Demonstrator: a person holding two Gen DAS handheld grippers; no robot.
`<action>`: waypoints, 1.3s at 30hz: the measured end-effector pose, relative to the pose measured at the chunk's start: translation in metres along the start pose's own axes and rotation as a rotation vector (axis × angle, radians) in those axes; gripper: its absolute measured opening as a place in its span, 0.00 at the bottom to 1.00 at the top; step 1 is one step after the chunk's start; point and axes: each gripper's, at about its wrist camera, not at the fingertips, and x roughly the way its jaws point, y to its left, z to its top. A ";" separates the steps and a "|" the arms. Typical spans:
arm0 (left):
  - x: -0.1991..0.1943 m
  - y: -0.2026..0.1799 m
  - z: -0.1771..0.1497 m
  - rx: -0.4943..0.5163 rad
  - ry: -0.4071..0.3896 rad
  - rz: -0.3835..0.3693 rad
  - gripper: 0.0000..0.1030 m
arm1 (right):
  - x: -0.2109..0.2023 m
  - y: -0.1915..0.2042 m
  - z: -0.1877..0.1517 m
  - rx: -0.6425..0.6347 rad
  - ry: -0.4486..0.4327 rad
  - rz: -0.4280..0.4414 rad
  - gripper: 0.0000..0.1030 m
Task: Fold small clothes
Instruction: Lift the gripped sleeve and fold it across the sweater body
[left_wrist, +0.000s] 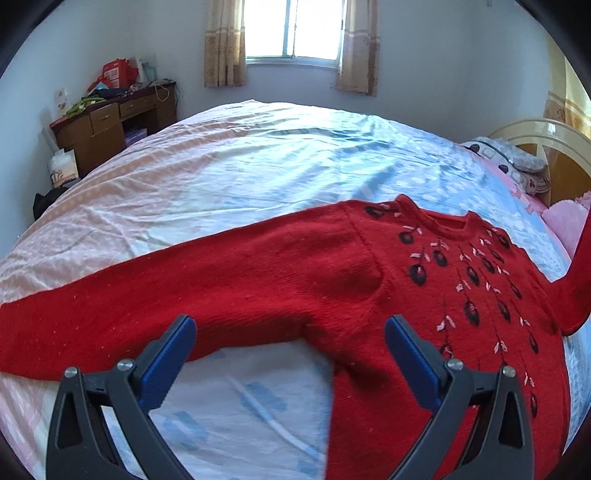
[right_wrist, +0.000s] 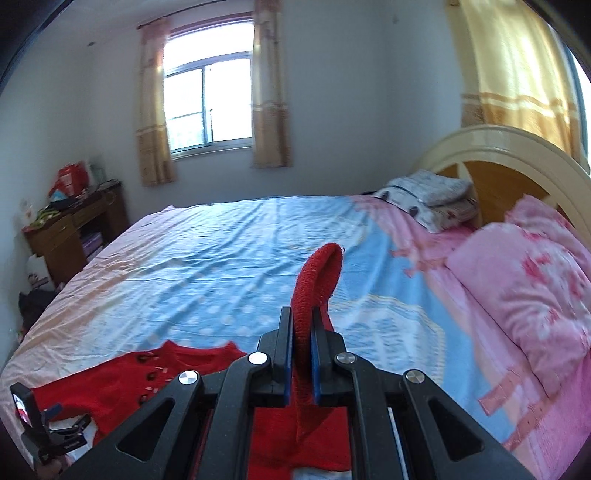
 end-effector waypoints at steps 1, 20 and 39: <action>0.001 0.003 -0.001 -0.004 -0.001 0.004 1.00 | 0.002 0.009 0.002 -0.012 -0.002 0.010 0.07; 0.010 0.031 -0.016 -0.059 0.015 0.003 1.00 | 0.028 0.159 -0.016 -0.267 0.030 0.204 0.06; 0.014 0.039 -0.026 -0.098 0.019 0.033 1.00 | 0.115 0.277 -0.192 -0.482 0.437 0.442 0.14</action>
